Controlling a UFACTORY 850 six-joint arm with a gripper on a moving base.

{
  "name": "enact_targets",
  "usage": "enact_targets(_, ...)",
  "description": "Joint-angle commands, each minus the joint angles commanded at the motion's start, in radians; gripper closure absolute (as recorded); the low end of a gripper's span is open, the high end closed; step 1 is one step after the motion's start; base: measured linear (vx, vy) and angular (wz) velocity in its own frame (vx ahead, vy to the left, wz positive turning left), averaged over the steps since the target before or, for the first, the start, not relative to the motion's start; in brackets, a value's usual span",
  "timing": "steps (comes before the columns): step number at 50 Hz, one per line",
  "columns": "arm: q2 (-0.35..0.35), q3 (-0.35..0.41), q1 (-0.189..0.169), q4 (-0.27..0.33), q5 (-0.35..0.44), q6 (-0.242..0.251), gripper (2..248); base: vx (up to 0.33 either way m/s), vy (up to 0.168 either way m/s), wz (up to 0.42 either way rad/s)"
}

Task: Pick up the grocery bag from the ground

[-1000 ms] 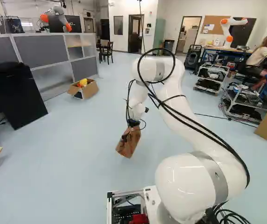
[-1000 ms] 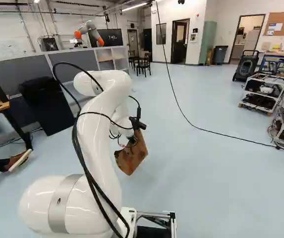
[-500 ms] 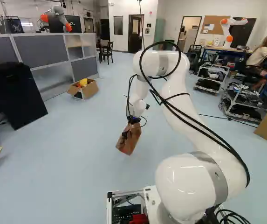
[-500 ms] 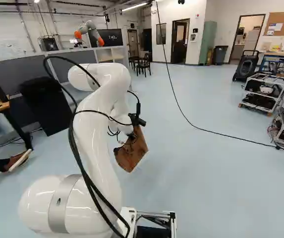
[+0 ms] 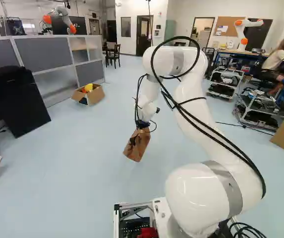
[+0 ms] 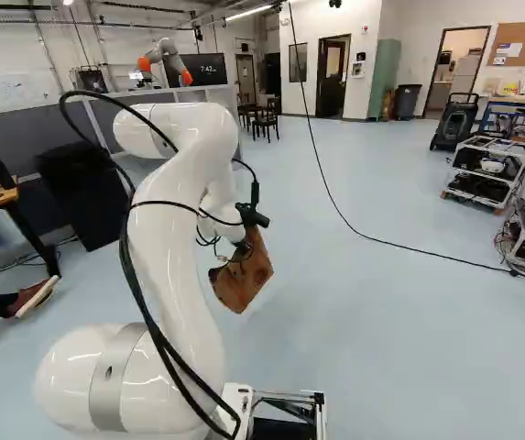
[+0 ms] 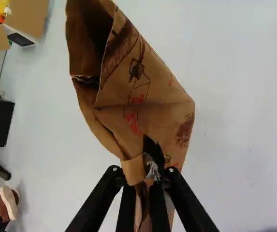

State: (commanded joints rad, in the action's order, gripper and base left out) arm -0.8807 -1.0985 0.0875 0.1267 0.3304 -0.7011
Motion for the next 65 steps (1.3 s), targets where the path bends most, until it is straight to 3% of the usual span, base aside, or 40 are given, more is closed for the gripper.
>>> enact_targets(65,0.240,0.157,0.002,0.000,0.000,0.000,223,0.000,0.000,0.000)
